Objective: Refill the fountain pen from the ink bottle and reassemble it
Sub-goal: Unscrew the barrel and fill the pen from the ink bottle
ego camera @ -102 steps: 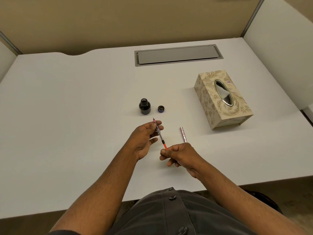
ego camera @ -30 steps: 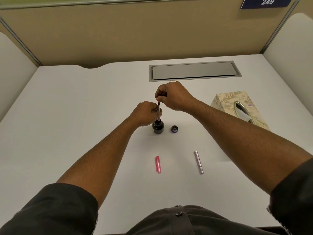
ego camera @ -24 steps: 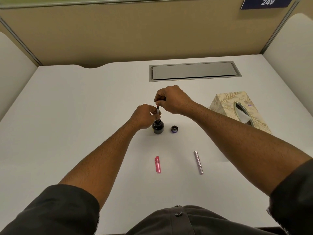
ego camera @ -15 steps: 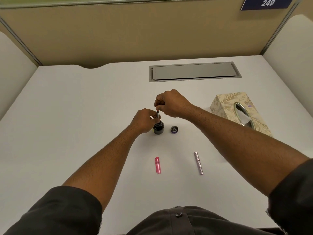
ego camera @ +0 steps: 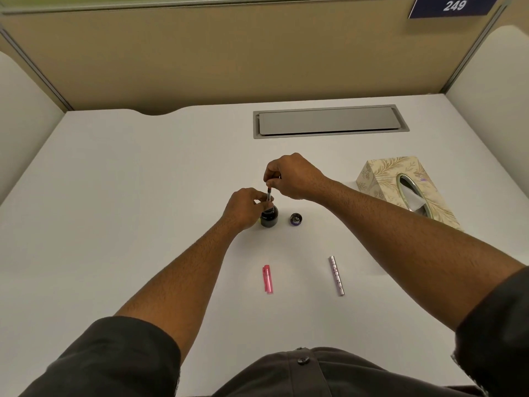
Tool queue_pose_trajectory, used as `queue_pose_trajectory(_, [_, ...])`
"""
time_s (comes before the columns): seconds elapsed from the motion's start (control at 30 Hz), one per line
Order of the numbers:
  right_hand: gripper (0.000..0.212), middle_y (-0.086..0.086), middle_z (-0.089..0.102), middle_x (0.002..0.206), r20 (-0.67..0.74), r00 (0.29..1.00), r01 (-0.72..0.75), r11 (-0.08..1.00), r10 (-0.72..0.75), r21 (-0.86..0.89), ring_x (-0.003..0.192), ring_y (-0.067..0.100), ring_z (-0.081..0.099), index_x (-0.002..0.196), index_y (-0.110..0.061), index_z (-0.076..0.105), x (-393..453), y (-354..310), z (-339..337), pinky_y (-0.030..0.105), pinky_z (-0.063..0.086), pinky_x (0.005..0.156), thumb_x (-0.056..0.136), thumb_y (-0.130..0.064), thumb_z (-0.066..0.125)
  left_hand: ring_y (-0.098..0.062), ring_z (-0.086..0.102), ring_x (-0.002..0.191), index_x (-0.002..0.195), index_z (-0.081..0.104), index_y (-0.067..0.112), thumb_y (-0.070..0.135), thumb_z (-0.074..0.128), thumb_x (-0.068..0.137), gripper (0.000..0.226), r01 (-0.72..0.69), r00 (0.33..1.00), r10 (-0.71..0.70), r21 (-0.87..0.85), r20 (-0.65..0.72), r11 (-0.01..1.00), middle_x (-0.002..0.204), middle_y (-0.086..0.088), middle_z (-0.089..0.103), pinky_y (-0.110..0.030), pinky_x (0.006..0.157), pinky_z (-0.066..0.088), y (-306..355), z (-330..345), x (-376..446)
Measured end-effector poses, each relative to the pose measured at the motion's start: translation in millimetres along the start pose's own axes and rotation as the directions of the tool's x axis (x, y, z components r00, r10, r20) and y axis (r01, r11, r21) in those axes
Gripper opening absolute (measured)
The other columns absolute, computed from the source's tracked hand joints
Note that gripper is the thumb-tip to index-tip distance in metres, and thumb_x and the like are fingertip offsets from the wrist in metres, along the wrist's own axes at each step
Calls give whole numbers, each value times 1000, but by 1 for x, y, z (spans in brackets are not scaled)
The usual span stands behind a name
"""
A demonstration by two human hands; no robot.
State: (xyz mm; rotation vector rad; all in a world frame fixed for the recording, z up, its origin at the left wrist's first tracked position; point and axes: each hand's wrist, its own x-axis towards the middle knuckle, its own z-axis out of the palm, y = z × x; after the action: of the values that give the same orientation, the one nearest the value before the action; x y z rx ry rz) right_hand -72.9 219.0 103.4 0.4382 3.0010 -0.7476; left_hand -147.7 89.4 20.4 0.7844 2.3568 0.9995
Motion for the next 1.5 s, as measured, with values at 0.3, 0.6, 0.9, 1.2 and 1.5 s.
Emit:
queue_pose_trajectory(0.3, [26,6,72,100,-14,1000,-9,1000,9,1,78,14,57,107,-9,68,9,-2,5,26,42,65,99,-26,50,-8,52,83,103,74,22,27,69,86,19,22,1000,-23,-117,-13,993,109,1,69,-24,76,36,-7,6,0])
queue_pose_trajectory(0.6, [29,-6,46,66,32,998,55,963,-49,-266,61,10,45,82,-18,49,19,-5,0,26,31,52,99,-42,45,-11,54,93,103,74,22,29,69,85,19,61,998,-62,-178,-3,982,110,4,68,-23,79,37,-8,7,0])
queue_pose_trajectory(0.9, [31,-2,48,74,84,996,61,912,-29,-406,75,19,52,85,-16,50,30,-9,-3,35,41,64,100,-41,40,-15,58,98,102,74,20,27,69,86,19,78,997,-79,-169,-3,983,111,0,68,-25,78,39,-2,5,-2])
queue_pose_trajectory(1.2, [29,3,54,84,123,992,60,906,-9,-419,78,19,52,100,-7,59,31,-12,-5,33,37,63,100,-33,46,-17,56,102,104,74,20,27,69,86,20,100,994,-105,-170,-22,980,113,-2,68,-27,80,39,0,8,-3])
queue_pose_trajectory(1.5, [33,6,55,90,161,987,66,898,6,-436,80,20,51,110,-6,57,35,-7,-6,34,40,65,101,-33,39,-20,57,108,106,73,18,26,68,87,21,100,994,-106,-151,-32,984,115,-3,67,-29,85,41,1,9,-3])
